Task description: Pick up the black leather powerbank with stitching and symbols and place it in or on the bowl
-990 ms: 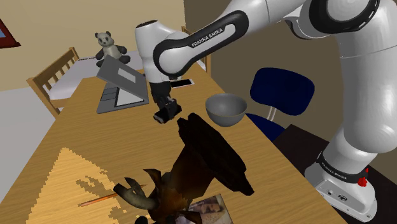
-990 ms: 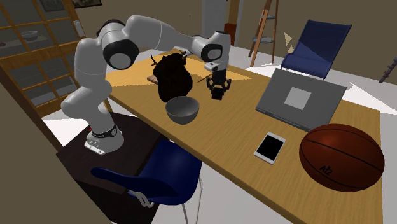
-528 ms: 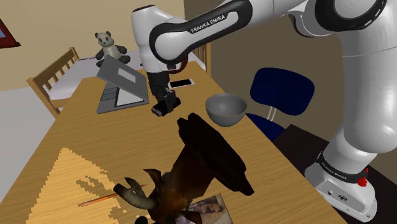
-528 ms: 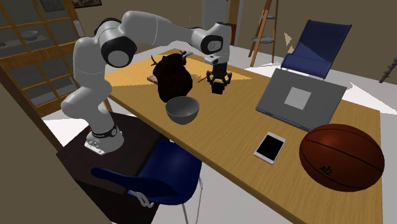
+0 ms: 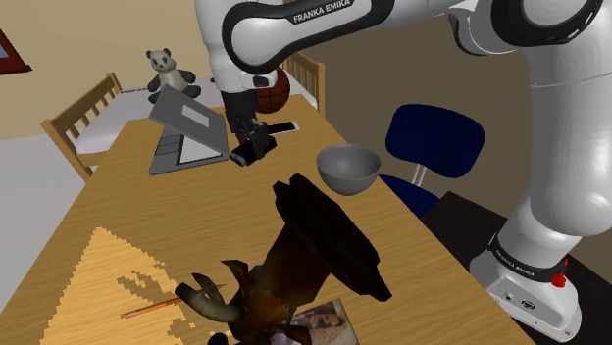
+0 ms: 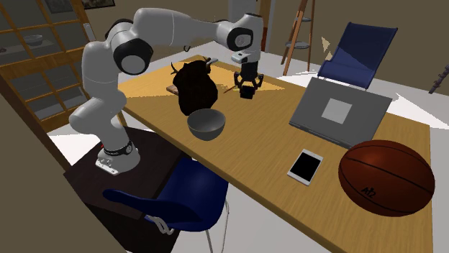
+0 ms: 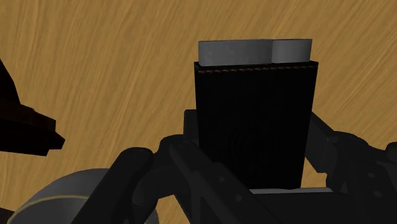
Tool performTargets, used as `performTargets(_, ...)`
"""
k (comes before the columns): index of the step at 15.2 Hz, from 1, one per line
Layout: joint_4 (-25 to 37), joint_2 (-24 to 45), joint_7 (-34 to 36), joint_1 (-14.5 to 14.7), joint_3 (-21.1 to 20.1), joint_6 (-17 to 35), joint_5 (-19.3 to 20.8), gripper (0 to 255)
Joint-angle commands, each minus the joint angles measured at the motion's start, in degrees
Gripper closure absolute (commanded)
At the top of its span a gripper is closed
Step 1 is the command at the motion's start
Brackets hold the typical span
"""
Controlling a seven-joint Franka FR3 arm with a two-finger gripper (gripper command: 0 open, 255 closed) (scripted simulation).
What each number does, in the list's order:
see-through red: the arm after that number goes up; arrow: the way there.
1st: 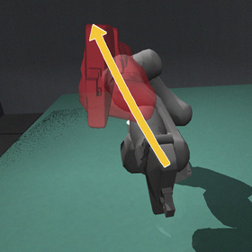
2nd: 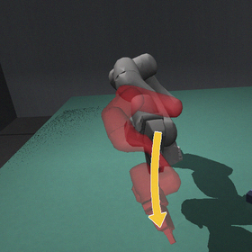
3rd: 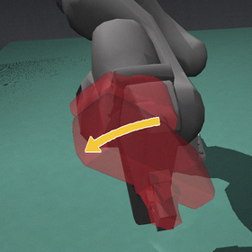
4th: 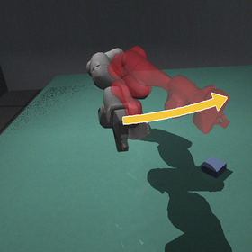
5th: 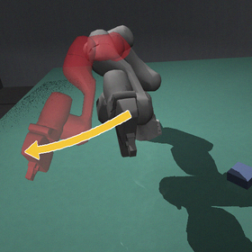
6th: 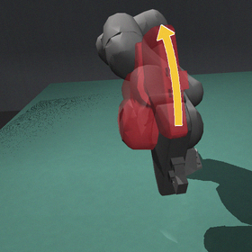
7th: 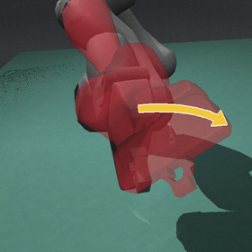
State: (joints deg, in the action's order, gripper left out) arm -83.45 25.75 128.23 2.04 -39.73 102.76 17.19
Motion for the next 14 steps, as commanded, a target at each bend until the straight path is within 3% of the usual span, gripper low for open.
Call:
performTargets(1, 1.22, -0.24, -0.22, 0.09, -0.11, -1.39, -0.21, 255)
performTargets(5, 3.63, -0.32, -0.45, 0.46, -0.23, -3.80, -0.35, 255)
performTargets(10, -13.74, -14.39, -6.53, -9.12, -2.00, 2.39, -8.70, 255)
performTargets(14, -24.86, -25.67, -13.81, -13.95, -1.03, 5.26, -16.40, 255)
